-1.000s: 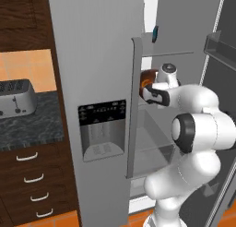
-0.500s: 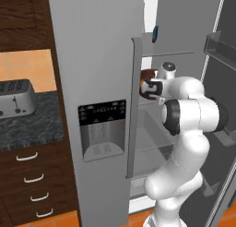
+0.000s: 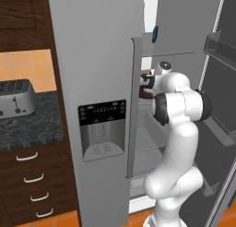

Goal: Pick the chicken drumstick and eggplant from their plates and place them in the bowl. Then put the bowl in the fridge.

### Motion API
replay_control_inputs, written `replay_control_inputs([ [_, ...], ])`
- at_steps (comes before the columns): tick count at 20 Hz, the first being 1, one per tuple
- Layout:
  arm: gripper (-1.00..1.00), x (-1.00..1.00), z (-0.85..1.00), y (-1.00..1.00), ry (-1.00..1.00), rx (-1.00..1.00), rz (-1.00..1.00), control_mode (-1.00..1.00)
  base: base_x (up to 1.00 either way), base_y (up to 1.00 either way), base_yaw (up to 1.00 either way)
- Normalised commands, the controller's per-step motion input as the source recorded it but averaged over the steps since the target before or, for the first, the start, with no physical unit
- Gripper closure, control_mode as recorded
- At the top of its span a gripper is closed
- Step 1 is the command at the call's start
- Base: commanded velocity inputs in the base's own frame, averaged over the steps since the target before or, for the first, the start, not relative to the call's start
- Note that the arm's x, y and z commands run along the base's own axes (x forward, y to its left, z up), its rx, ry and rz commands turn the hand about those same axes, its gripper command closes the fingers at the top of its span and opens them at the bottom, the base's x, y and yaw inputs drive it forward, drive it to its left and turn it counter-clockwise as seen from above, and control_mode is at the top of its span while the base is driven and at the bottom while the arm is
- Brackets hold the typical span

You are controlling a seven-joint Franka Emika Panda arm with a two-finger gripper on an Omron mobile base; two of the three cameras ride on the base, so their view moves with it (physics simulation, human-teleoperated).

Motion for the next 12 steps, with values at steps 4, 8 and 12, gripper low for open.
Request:
replay_control_inputs([
  [4,-1.00,0.59,-0.07,0.00,0.00,0.00,0.04,-1.00,0.00,0.00,0.00],
  [8,-1.00,0.39,-0.09,0.00,0.00,0.00,0.05,-1.00,0.00,0.00,0.00],
  [12,-1.00,-0.76,-0.03,0.17,-0.04,-0.02,0.07,-1.00,0.00,0.00,0.00],
])
